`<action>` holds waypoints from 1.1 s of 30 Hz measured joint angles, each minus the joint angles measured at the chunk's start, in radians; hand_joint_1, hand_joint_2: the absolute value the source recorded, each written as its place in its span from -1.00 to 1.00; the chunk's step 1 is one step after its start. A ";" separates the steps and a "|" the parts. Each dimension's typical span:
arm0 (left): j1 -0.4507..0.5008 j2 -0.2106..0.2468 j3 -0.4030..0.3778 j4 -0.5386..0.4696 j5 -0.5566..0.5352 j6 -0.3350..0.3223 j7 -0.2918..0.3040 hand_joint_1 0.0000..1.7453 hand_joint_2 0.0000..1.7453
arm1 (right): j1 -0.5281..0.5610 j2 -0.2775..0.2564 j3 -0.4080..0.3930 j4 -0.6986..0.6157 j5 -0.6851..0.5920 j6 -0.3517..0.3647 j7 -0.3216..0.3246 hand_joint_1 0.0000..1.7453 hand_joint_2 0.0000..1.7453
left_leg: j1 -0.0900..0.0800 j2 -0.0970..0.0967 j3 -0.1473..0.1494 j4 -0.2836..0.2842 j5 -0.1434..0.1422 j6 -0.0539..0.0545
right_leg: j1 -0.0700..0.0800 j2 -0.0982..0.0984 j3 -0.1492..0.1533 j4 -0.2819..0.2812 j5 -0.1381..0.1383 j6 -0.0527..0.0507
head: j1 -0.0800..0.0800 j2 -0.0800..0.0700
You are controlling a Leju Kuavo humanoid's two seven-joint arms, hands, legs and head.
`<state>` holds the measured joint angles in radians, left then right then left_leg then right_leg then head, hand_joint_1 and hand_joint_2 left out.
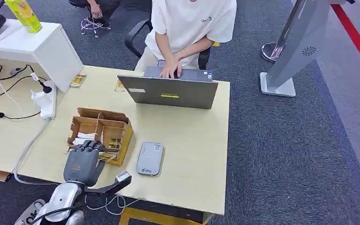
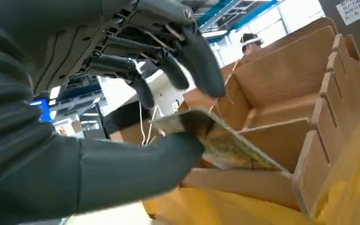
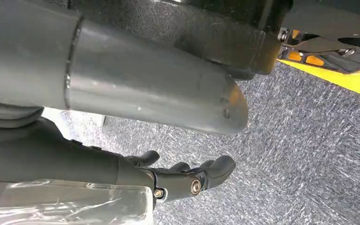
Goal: Pass the card to the sensor for recognition and then transmit it.
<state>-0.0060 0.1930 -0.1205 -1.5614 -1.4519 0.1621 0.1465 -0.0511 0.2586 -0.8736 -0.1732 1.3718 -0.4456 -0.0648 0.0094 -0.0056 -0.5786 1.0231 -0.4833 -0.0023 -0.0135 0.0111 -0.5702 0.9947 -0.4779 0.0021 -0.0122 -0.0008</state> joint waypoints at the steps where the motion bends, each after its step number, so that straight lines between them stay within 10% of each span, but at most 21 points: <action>1: 0.000 0.000 0.000 0.000 0.002 -0.002 0.000 1.00 1.00 | 0.000 0.000 0.000 0.000 0.000 0.000 0.000 -1.00 -1.00 | 0.000 0.000 0.000 0.000 0.000 0.000 | 0.000 0.000 0.000 0.000 0.000 0.000 | 0.000 0.000; 24: -0.001 0.000 -0.034 -0.017 -0.029 0.038 -0.018 1.00 1.00 | 0.000 0.000 0.000 0.000 -0.013 0.000 0.002 -1.00 -1.00 | 0.000 0.000 0.000 0.000 0.000 0.000 | 0.000 0.000 0.000 0.000 0.000 0.000 | 0.000 0.000; 33: -0.083 0.031 -0.242 -0.252 -0.117 0.091 -0.017 1.00 1.00 | 0.000 0.000 -0.013 0.000 -0.053 0.000 -0.003 -1.00 -1.00 | 0.000 -0.001 0.000 0.000 0.000 0.000 | 0.000 0.000 0.001 0.000 0.000 0.000 | 0.001 0.000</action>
<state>-0.0893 0.2243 -0.3630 -1.8137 -1.5686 0.2533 0.1293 -0.0513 0.2586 -0.8861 -0.1732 1.3192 -0.4452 -0.0675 0.0092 -0.0066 -0.5783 1.0233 -0.4832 -0.0021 -0.0136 0.0107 -0.5695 0.9946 -0.4777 0.0023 -0.0114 -0.0008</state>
